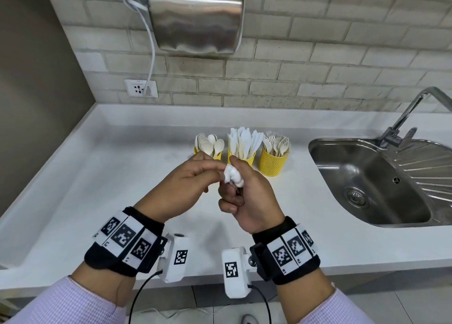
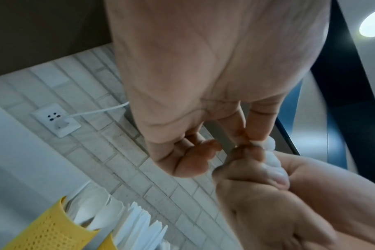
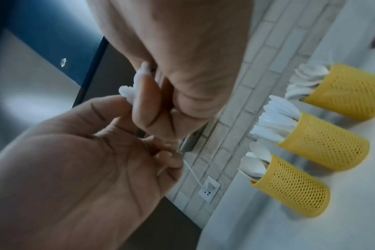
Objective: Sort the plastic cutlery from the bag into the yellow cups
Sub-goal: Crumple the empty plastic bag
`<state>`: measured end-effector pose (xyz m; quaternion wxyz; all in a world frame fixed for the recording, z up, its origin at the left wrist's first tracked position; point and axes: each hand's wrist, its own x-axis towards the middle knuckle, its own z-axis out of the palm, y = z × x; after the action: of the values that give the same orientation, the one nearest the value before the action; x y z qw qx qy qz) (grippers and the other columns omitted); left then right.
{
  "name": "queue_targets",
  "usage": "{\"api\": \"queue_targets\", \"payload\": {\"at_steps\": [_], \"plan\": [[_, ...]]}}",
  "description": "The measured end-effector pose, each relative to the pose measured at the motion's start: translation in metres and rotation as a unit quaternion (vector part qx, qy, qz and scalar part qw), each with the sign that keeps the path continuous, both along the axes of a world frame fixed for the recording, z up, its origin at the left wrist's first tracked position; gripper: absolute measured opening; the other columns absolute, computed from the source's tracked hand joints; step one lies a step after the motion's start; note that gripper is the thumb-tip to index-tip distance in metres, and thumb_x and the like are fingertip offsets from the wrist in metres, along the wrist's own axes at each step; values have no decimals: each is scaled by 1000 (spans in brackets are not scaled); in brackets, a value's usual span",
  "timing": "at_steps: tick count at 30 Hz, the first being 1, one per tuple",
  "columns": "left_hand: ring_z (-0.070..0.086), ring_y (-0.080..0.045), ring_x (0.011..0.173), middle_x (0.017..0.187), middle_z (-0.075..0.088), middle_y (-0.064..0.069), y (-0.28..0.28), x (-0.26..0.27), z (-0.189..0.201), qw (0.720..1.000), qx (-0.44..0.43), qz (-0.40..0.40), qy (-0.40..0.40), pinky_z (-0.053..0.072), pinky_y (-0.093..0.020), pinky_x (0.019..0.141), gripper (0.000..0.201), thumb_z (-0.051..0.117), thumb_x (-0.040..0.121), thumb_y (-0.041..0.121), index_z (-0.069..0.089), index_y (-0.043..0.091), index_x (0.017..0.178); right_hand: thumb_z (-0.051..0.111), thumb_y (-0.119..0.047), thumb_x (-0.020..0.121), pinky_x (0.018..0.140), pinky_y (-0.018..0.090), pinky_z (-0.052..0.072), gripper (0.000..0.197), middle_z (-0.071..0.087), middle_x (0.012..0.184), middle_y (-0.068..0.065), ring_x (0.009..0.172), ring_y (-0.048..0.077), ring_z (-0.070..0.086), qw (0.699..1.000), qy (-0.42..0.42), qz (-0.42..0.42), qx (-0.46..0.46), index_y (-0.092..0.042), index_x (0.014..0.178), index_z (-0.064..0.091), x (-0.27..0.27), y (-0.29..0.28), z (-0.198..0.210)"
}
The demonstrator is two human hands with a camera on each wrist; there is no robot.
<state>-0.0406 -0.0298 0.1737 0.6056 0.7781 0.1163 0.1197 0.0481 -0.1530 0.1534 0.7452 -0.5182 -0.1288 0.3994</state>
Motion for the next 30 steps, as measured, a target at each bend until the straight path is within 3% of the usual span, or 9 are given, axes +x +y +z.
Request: {"api": "queue_targets", "payload": {"at_steps": [3,7,10,16,17,19,21,26,30], "plan": [[50,-11,76,100,54,-5,-3,-1,1,999,-49,-13,-15,43,-27,76,25,56,87,28,81,34,89,46,-45,103,49,25,13,45,18,59,-1,46,11,15,999,30,7,6,-17,67,46,-4,1,4],[55,-8,78,93,63,5,4,-1,-3,999,-21,10,-42,44,-21,78,17,65,100,20,81,26,101,50,-36,104,50,28,10,44,15,57,-2,46,12,12,997,46,-69,8,-20,63,43,-4,4,4],[61,-13,90,98,62,-7,9,0,-4,998,26,18,-60,47,-24,85,15,73,91,18,82,11,100,51,-27,105,48,25,15,32,24,54,-4,44,11,18,995,-24,-95,-20,-16,75,51,0,4,2],[71,-7,82,92,65,-1,6,4,-2,997,-13,15,-72,57,-39,89,10,84,74,14,83,8,82,43,-30,107,46,26,34,26,40,60,5,46,18,29,996,-78,-25,-32,-9,99,56,-3,6,9],[71,-4,80,91,66,-2,5,5,-1,997,-1,18,-71,57,-36,86,4,85,75,11,84,12,78,46,-31,106,45,27,35,28,40,61,7,45,18,30,995,-91,-31,-39,-7,100,58,-4,7,9],[64,1,76,87,65,4,3,7,-3,991,100,52,-66,49,-21,77,20,88,75,7,82,25,72,52,-28,104,44,26,34,26,42,58,5,45,17,33,987,-132,-60,-65,-6,93,61,-4,7,7],[55,0,75,87,56,9,-1,10,-5,978,177,88,-65,43,-15,69,19,90,73,10,82,27,74,53,-24,103,45,26,32,24,39,56,2,46,15,33,981,-153,-80,-85,-12,84,61,-4,7,4],[53,-3,76,85,53,2,-10,10,-7,957,220,137,-131,43,-13,68,19,93,67,7,82,21,75,44,-16,103,46,26,27,32,30,55,-3,47,14,27,988,-104,-88,-78,-17,71,48,-5,9,6],[56,-7,74,81,61,4,-14,10,-5,950,216,165,-152,43,-13,68,19,92,67,7,82,20,76,41,-16,106,48,28,29,29,43,52,-6,45,12,32,992,-73,-84,-52,-14,78,50,-8,10,14]]}}
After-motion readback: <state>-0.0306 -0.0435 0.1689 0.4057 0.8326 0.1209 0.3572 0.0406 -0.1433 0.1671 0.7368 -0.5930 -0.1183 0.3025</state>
